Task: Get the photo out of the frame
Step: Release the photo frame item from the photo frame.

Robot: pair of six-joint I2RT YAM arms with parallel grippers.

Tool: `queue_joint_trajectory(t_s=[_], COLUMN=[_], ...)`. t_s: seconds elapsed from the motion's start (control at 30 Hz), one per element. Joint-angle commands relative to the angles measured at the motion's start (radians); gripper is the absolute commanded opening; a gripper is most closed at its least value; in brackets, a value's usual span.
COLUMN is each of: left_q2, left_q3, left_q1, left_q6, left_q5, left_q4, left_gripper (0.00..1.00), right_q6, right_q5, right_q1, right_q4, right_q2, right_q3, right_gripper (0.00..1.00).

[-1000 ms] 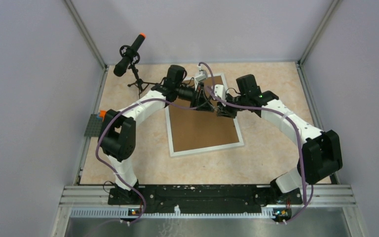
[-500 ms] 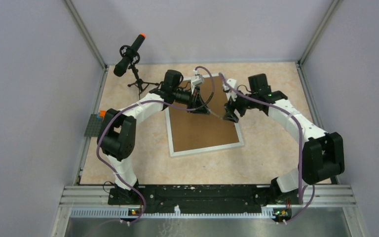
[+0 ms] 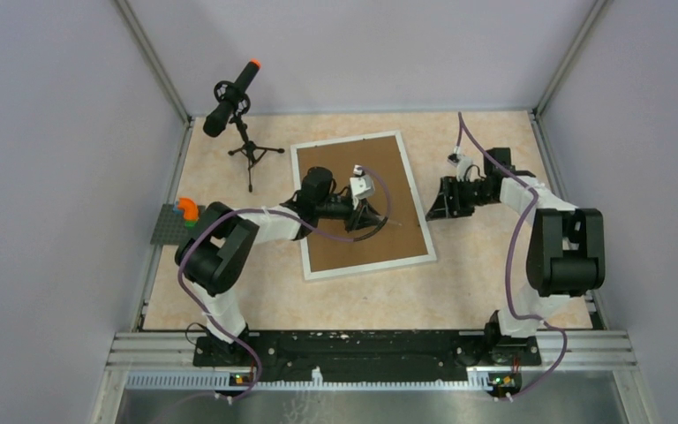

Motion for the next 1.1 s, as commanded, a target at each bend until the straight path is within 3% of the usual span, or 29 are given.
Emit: queue_joint_trajectory(t_s=[0.0,0.3,0.63,0.83,1.07], left_q2=[0.03,0.118,0.198,0.234,0.235], left_q3=[-0.021,-0.063,-0.031,0.003,-0.011], left_q1=[-0.036,-0.078,-0.119,-0.128,-0.127], left_q6=[-0.043,-0.084,0.034,0.061,-0.047], left_q5=[-0.064,-0.105,-0.149,-0.141,-0.168], left_q4=[0.245,0.345,0.256,0.206,0.213], left_gripper=[0.0,0.0,0.0,0.0,0.0], right_q6=[0.085,0.174,0.182,0.184,0.182], right_q5=[-0.009,0.008,0.031,0.053,0.096], right_q1=[0.001,0.0,0.0,0.001,0.0], right_q4=[0.042,0.093,0.094,0.088,0.083], right_q2=[0.037,0.117,0.131,0.163,0.207], right_q3=[0.0,-0.01,-0.031,-0.032,-0.027], right_gripper=[0.55,0.47,0.41,0.25,0.27])
